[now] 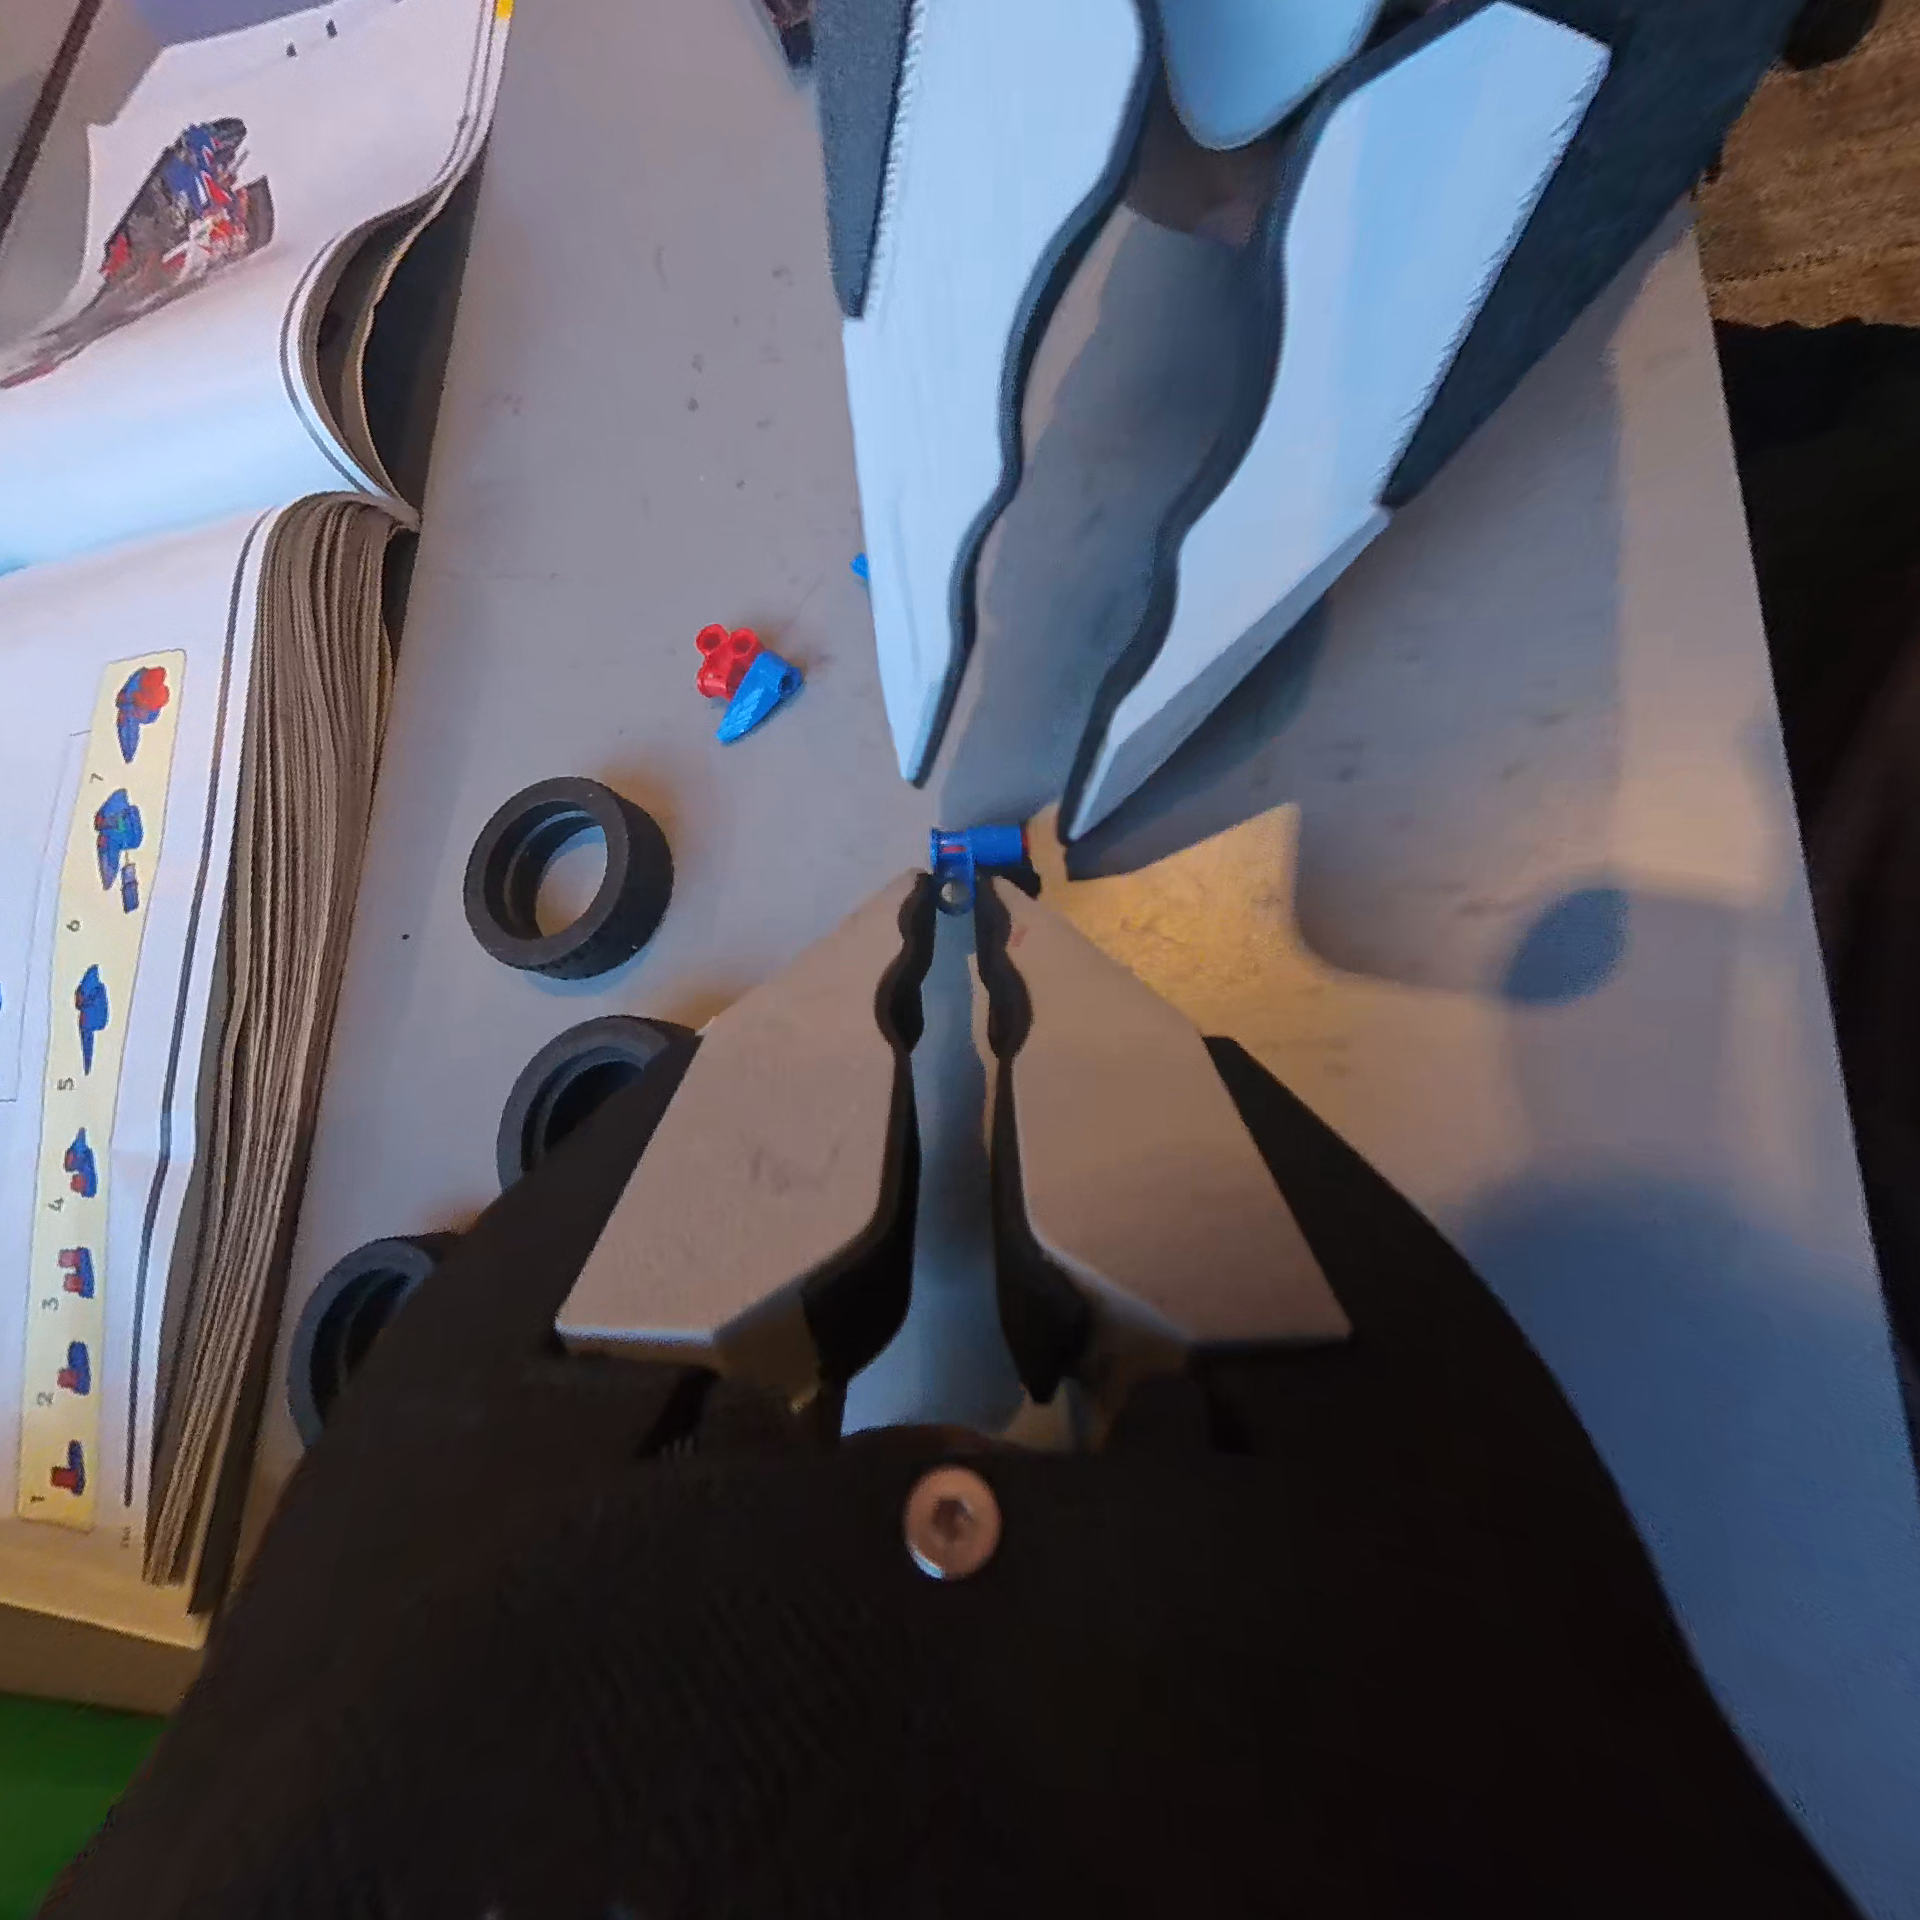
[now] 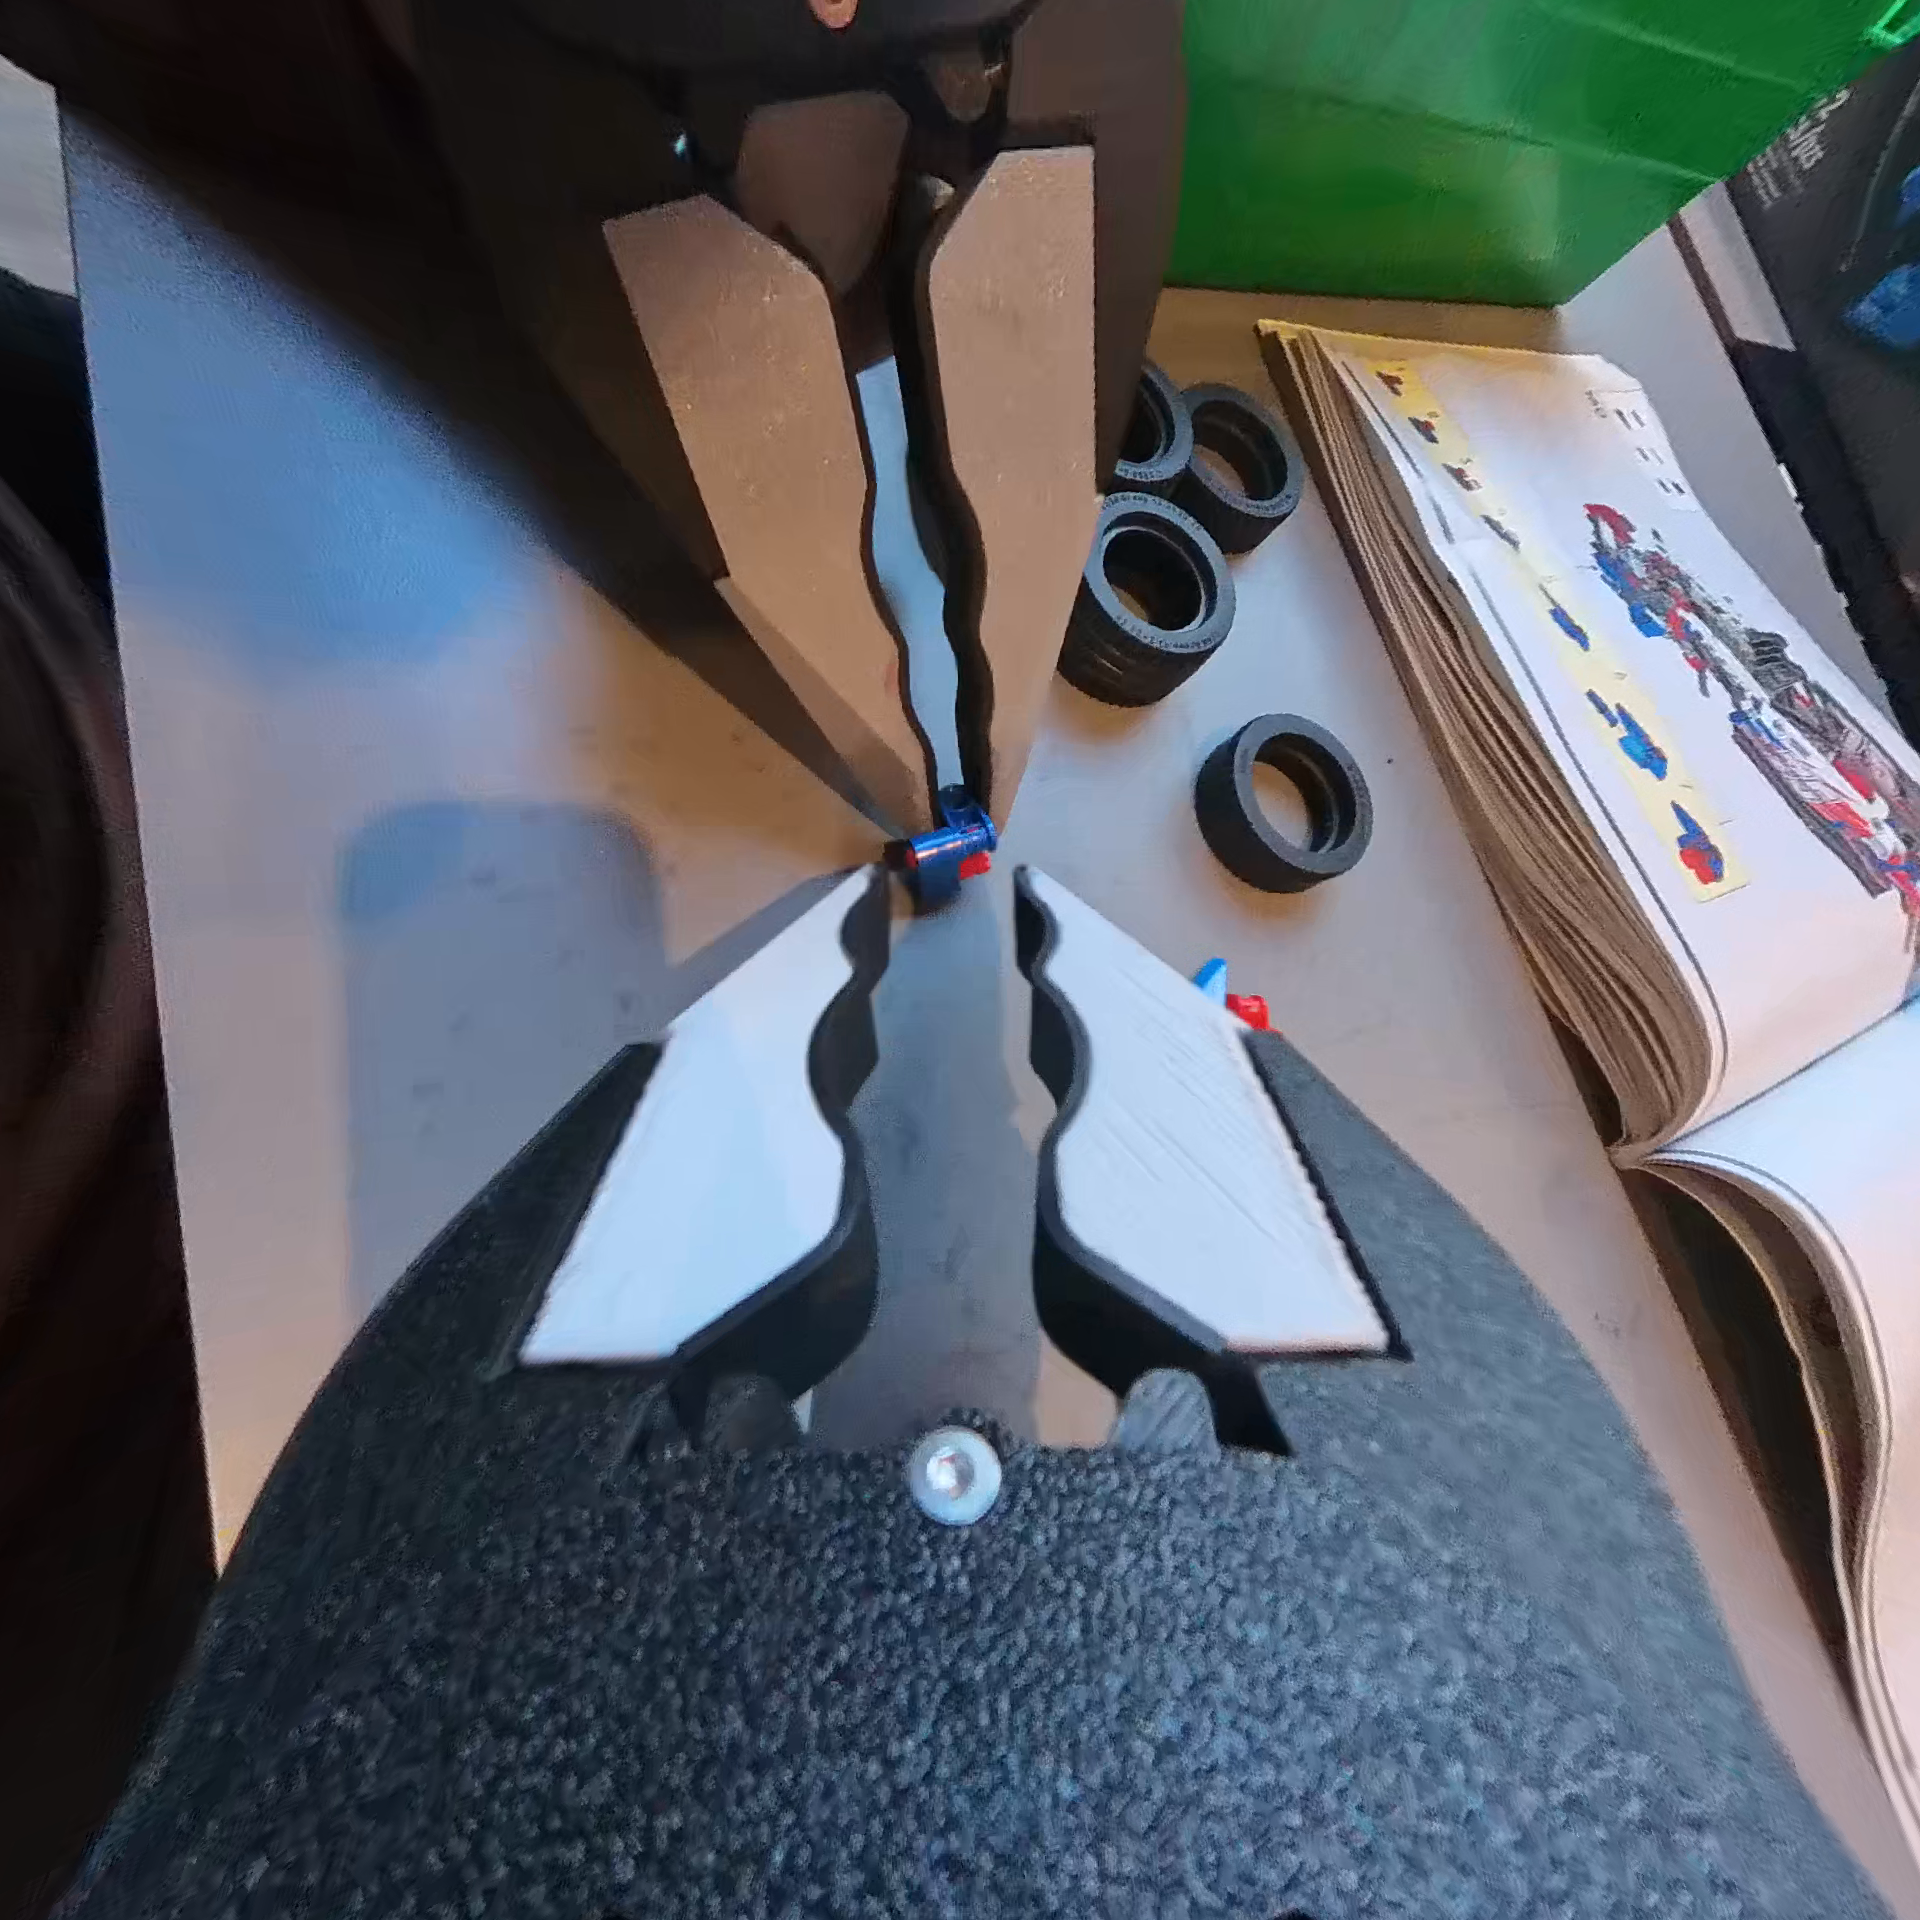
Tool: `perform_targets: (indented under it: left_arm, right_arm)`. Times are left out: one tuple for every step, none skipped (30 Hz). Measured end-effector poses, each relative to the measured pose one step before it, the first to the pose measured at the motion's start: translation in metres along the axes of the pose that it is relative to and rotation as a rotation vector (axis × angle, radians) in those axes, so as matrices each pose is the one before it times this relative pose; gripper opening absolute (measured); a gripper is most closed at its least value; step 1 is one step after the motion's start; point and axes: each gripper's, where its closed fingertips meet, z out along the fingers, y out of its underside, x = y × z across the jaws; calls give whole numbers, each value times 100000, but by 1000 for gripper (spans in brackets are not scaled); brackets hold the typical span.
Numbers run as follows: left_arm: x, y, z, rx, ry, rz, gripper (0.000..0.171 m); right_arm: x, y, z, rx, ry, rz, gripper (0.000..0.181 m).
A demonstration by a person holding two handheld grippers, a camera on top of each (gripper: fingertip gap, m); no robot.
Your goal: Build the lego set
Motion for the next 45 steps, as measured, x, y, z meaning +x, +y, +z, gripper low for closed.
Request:
perform_targets:
  left_arm:
    - [26,-15,3,307,59,1496,4]
    - [157,-64,6,488,870,1336,4]
    - [116,-54,4,297,379,1123,4]
    - [7,-20,14,65,-349,740,4]
    - [55,-41,14,188,-332,1410,4]
    - [182,-110,2,545,-80,2633,4]
    - [53,-75,16,294,-1552,3537,4]
    - [13,-63,28,315,-2306,4198,4]
    - [2,-40,3,110,-2069,3304,4]
    - [1,-22,-1,-50,-1480,2048,4]
    - [17,0,-16,43,-819,1424,4]
    - [32,3,-24,180,-25,536,4]
    - [31,3,-17,158,433,-122,4]
    - [9,-4,-6,62,73,138,4]
    - [-10,8,-3,88,-663,1301,4]
    - [-19,10,-29,113,-1696,3056,4]
    - [9,-11,-39,143,-2587,4924,4]
    - [4,-1,-62,-488,-2988,5616,4]
    - [3,31,-70,-1329,-2867,5719,5]
    - [-40,-8,-76,-860,-2685,5155,5]
    - [-14,-7,-52,-185,-1927,3533,5]
    - [19,4,-50,150,-749,1592,5]
    - [42,29,-42,258,140,147,5]
    - [34,6,-23,474,233,-255,5]
    - [13,5,24,358,176,-288,5]
    - [18,5,27,336,509,-917,5]
    - [-1,-19,30,500,877,-1835,5]
    - [15,-6,22,604,1195,-2241,4]
    - [15,3,2,726,1330,-2283,4]
    - [23,4,3,441,1269,-1842,4]
    - [15,5,3,-256,766,-1211,4]
    - [11,14,7,-960,314,-833,4]
    - [11,25,2,-1173,6,-935,4]
    - [14,23,-9,-749,-103,-678,4]
    - [9,9,-3,-654,-416,-313,4]
    - [21,12,-30,-912,-872,880,4]
    - [33,33,-64,-1035,-1016,2126,4]
    - [43,48,-74,-702,-380,1589,4]
    - [25,31,-45,312,498,60,4]
    - [18,14,-21,451,907,-754,3]
    - [27,25,-60,-121,429,821,4]
    - [52,16,-78,-123,-6,1644,4]
    - [52,-5,-66,96,-165,1028,4]
    - [53,-8,-55,228,193,1119,4]
    - [66,-1,-81,163,1290,9,4]
  right_arm:
    - [1,124,30,114,-644,-364,28]
    - [-24,52,35,576,-1025,-13,31]
    - [-109,-27,24,570,-1713,-245,35]
    - [76,-109,21,752,-473,-822,39]
    - [203,-143,33,800,552,-1170,39]
    - [90,-108,66,403,-223,-1452,37]
    - [-71,-46,94,-165,-857,-1711,36]
    - [-128,-9,102,-414,-833,-1706,35]
    - [-294,21,100,-597,-1152,-1851,30]
    - [-295,-3,60,-437,-374,-2192,24]
    - [-143,-18,63,-123,1014,-2122,22]
    - [-40,-6,23,147,1499,-1723,21]
    - [-24,-10,-8,151,885,-700,21]
    - [-9,-4,-2,11,469,297,21]
    - [12,1,18,85,346,722,21]
    - [42,40,-1,-185,680,310,22]
    - [158,7,-20,-173,1701,-335,27]
    - [115,6,-40,-38,1782,-946,30]
    - [9,-21,-39,121,1463,-1459,30]
    - [-6,-31,-33,155,1659,-1875,30]
    - [-68,-44,-23,132,1444,-2126,29]
    - [-149,-52,-18,182,960,-2506,25]
    - [-172,-53,-2,238,784,-2752,21]
    - [-166,-41,-6,187,674,-2501,18]
    - [-25,-35,2,234,1042,-1880,18]
    - [2,-13,5,351,275,-884,18]
    - [6,9,-3,290,-561,360,18]
    - [-9,15,21,116,-949,735,18]
    - [1,-10,28,200,-902,73,18]
    - [-5,2,29,352,-678,-484,18]
    - [1,13,14,169,-552,169,17]
    - [3,30,25,-458,-573,1324,17]
    - [17,14,27,-711,-551,1743,17]
    - [8,11,32,-822,-495,1967,17]
    - [-1,12,8,-893,-461,1276,17]
    - [-3,-1,14,-1078,-544,66,16]
    - [-30,-37,12,-1382,-549,-702,17]
    - [-27,-49,23,-1280,-398,-1315,16]
    - [-13,-22,26,-1092,-1037,-699,16]
    - [-3,-11,25,-965,-1579,306,16]
    - [-13,-16,20,-365,-1228,556,16]
    - [-56,-52,19,55,-863,924,16]
    - [-52,-54,18,542,-91,537,16]
    - [-56,-49,0,624,-867,1527,16]
    - [-74,-77,30,484,-2095,2767,16]
